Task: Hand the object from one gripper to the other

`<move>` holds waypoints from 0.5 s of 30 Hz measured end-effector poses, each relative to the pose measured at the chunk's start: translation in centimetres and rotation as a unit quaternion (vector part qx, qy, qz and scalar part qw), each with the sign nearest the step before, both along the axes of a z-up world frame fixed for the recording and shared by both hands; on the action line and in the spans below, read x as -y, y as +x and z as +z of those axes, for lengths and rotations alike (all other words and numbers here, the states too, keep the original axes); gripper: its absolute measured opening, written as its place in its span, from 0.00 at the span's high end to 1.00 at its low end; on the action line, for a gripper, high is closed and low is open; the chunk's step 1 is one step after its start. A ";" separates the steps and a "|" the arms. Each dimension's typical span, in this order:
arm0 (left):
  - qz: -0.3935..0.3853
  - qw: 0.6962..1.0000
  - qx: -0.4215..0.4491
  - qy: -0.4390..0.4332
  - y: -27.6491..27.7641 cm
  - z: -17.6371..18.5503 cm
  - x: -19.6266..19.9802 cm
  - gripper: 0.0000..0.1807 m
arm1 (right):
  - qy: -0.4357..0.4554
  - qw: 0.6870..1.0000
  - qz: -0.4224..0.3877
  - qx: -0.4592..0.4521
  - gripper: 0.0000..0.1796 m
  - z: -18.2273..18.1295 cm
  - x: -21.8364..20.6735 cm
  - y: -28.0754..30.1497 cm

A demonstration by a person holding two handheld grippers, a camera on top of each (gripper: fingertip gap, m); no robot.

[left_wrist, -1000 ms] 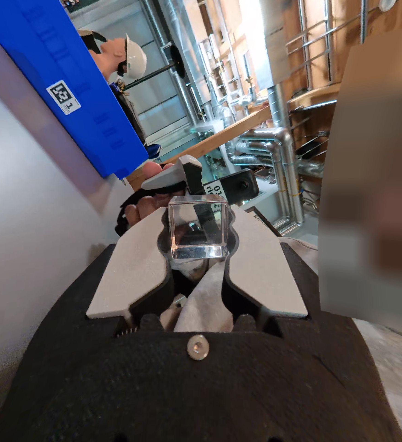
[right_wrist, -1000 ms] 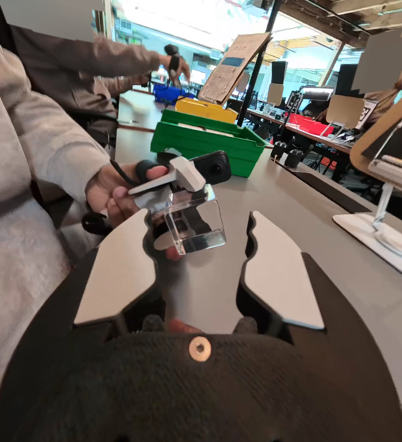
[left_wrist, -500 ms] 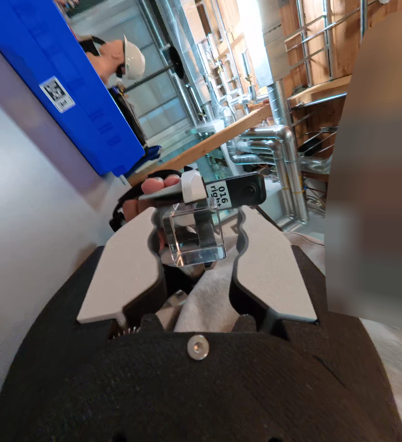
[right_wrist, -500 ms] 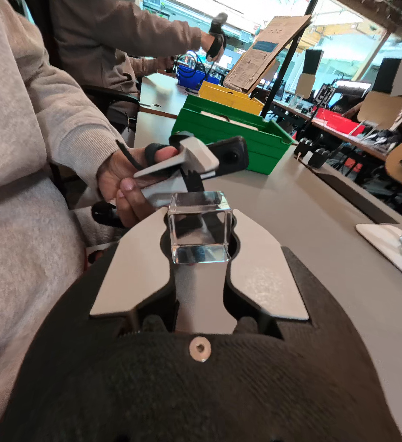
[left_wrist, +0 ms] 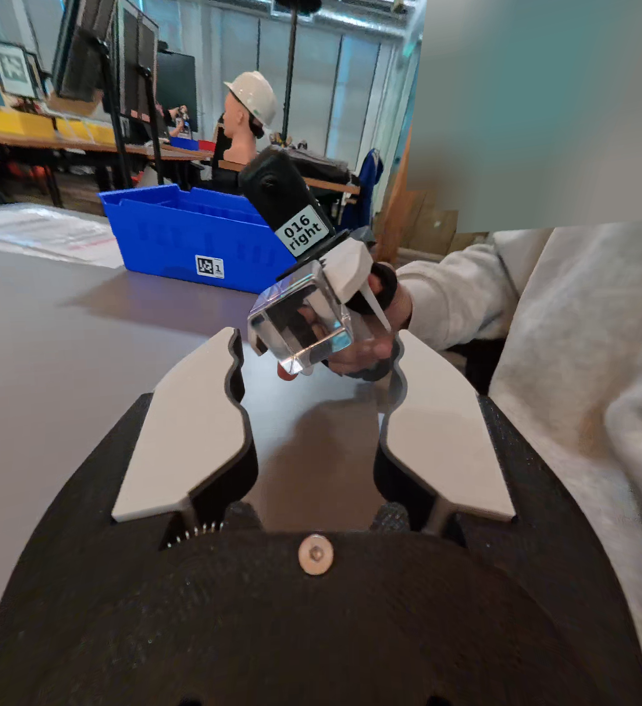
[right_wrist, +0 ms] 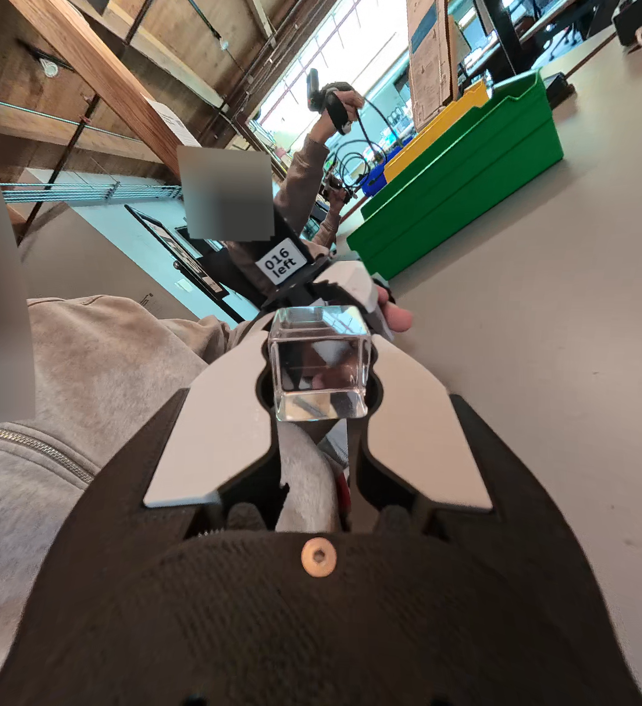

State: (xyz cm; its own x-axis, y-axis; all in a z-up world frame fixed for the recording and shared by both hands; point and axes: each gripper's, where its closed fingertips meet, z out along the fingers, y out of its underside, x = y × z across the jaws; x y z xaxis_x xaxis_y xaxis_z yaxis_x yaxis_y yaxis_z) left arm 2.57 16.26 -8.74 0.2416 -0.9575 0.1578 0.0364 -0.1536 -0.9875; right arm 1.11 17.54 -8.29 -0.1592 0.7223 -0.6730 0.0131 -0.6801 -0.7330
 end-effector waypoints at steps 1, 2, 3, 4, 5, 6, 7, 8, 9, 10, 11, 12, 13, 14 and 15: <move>0.005 1.000 -0.006 0.015 0.1 0.0 0.1 0.59 | -0.002 1.000 0.002 0.005 0.75 -0.2 0.0 0.0; 0.009 1.000 -0.008 0.023 0.3 0.0 0.2 0.59 | -0.003 1.000 0.005 0.008 0.75 -0.2 0.2 -0.1; 0.010 1.000 -0.011 0.025 0.3 -0.1 0.2 0.58 | -0.005 1.000 0.008 0.007 0.75 -0.2 0.3 -0.1; 0.011 1.000 -0.015 0.021 0.4 -0.3 0.1 0.58 | -0.008 1.000 0.011 0.004 0.75 -0.1 0.4 -0.2; 0.013 1.000 -0.018 0.016 0.4 -0.5 0.0 0.58 | -0.013 1.000 0.013 0.001 0.75 0.0 0.5 -0.2; 0.017 1.000 -0.016 0.018 0.3 -0.6 -0.2 0.58 | -0.018 1.000 0.016 -0.002 0.75 0.1 0.6 -0.2; 0.024 0.999 -0.014 0.023 0.1 -0.5 -0.4 0.58 | -0.022 1.000 0.019 -0.003 0.75 0.1 0.7 -0.3; 0.029 0.999 -0.014 0.031 -0.1 -0.4 -0.5 0.58 | -0.025 0.999 0.022 -0.002 0.75 0.0 0.7 -0.3; 0.031 0.999 -0.016 0.042 -0.2 -0.3 -0.5 0.58 | -0.029 0.999 0.024 -0.001 0.75 -0.1 0.8 -0.4; 0.032 0.998 -0.019 0.055 -0.3 -0.2 -0.4 0.59 | -0.035 0.999 0.027 0.000 0.75 -0.2 0.8 -0.4; 0.031 0.997 -0.023 0.072 -0.3 -0.1 -0.3 0.59 | -0.044 0.999 0.031 0.001 0.75 -0.2 0.8 -0.4; 0.031 0.995 -0.030 0.091 -0.2 -0.1 -0.1 0.60 | -0.058 0.998 0.037 0.001 0.75 -0.3 0.9 -0.5; 0.031 0.992 -0.041 0.113 -0.1 -0.2 0.2 0.60 | -0.075 0.996 0.044 0.002 0.75 -0.4 1.0 -0.5; 0.031 0.989 -0.053 0.136 0.1 -0.3 0.4 0.61 | -0.094 0.994 0.053 0.003 0.75 -0.6 1.1 -0.6; 0.031 0.985 -0.067 0.159 0.3 -0.5 0.6 0.62 | -0.114 0.991 0.065 0.004 0.75 -0.7 1.3 -0.7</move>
State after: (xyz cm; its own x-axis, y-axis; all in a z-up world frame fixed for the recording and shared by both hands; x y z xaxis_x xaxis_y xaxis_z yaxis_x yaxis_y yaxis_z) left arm 2.83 15.63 -9.20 0.3002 -0.9359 -0.1842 -0.0980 0.1618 -0.9819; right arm 0.39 16.20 -9.04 -0.2349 0.5255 -0.8177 0.1173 -0.8197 -0.5606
